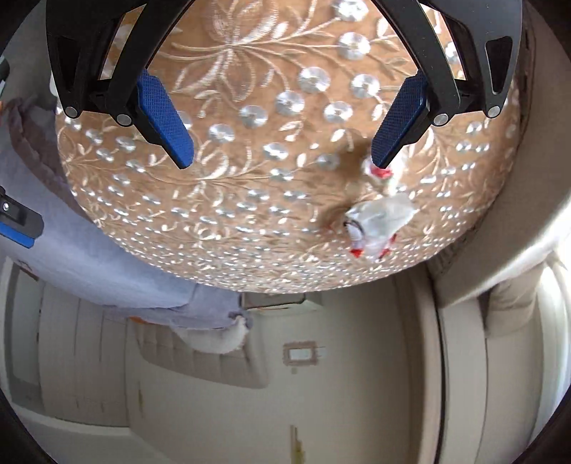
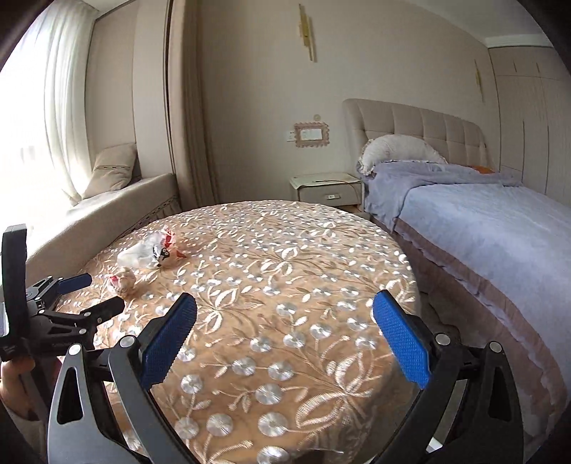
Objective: Collect trash
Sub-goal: 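Move both open tools back toward the remaining wrappers on the table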
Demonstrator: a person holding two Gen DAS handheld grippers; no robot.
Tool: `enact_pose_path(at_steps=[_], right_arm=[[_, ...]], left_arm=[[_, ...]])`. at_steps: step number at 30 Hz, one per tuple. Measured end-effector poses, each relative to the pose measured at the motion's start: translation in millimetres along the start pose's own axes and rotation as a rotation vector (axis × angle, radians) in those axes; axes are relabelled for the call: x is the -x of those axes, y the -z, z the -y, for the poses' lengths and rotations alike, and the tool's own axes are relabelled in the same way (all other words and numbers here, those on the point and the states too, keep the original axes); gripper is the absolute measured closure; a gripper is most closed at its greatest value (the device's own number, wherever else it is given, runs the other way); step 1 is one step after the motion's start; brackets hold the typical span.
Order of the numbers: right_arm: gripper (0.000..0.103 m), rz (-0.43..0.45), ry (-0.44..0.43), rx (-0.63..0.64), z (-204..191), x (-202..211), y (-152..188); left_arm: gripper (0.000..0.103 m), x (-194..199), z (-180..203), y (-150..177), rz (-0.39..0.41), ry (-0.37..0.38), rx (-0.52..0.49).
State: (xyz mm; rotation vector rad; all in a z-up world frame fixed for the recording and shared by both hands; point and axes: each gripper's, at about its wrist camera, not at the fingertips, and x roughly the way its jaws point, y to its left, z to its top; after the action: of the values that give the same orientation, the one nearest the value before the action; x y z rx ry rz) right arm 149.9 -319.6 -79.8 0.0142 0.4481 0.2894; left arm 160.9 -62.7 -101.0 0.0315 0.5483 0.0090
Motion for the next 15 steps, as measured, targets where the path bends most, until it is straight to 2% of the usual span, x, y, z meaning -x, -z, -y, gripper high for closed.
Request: enact_pose_path(at_steps=[3,7,15], right_arm=[[0.005,-0.017,-0.040,0.032,-23,-17,-8],[0.005,-0.038,-0.093,0.067,-51,-41,-18],[0.005,-0.058,-0.148,0.141,-90,-79,-37]], left_arm=[[0.005,-3,-30,-1,-0.009,-0.033,0.034],[0.005,-21,-49,-6,-0.035,-0.087,0.028],[0.005,-66,-84,-14,-0.152,-0.108,0.092]])
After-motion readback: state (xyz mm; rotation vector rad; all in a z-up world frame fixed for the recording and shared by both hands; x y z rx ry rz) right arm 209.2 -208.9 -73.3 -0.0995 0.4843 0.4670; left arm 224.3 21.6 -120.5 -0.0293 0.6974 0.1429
